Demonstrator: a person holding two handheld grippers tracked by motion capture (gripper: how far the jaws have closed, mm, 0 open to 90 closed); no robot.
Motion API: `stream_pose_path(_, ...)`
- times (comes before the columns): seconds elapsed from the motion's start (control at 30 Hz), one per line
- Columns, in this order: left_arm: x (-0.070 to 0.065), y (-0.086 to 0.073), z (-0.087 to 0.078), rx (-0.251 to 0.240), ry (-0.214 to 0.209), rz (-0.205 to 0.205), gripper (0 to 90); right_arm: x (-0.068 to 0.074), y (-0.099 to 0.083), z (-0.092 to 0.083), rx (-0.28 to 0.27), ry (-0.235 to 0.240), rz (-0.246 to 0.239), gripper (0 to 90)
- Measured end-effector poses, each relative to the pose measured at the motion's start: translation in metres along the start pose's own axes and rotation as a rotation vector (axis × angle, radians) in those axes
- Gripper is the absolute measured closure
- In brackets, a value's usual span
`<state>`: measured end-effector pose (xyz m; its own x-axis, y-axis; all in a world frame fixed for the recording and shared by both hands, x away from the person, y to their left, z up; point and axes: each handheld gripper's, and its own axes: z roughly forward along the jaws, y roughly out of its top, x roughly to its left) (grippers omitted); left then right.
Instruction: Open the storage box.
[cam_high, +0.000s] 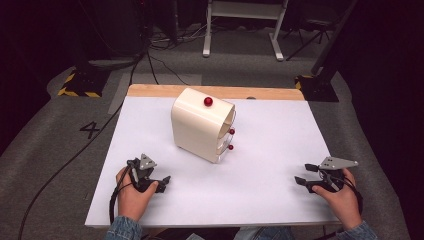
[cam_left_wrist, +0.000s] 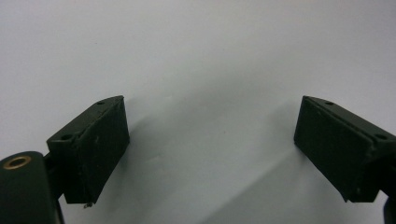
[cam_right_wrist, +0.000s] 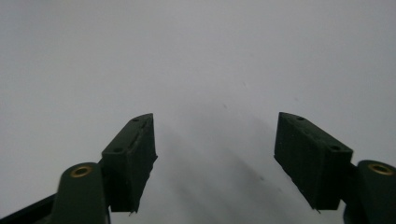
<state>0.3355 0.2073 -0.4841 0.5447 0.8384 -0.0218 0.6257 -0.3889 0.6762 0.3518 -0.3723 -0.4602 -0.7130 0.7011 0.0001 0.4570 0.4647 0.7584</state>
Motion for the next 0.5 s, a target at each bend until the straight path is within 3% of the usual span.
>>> stream_pose_path(0.2,0.000,-0.001,0.000,-0.003,0.002,0.000,10.3,0.012,0.022,-0.003,-0.054,0.055,-0.036,35.8)
stream_pose_path(0.5,0.000,-0.001,0.000,-0.008,-0.001,-0.001,10.3,0.022,0.059,0.009,-0.100,0.099,-0.063,38.3)
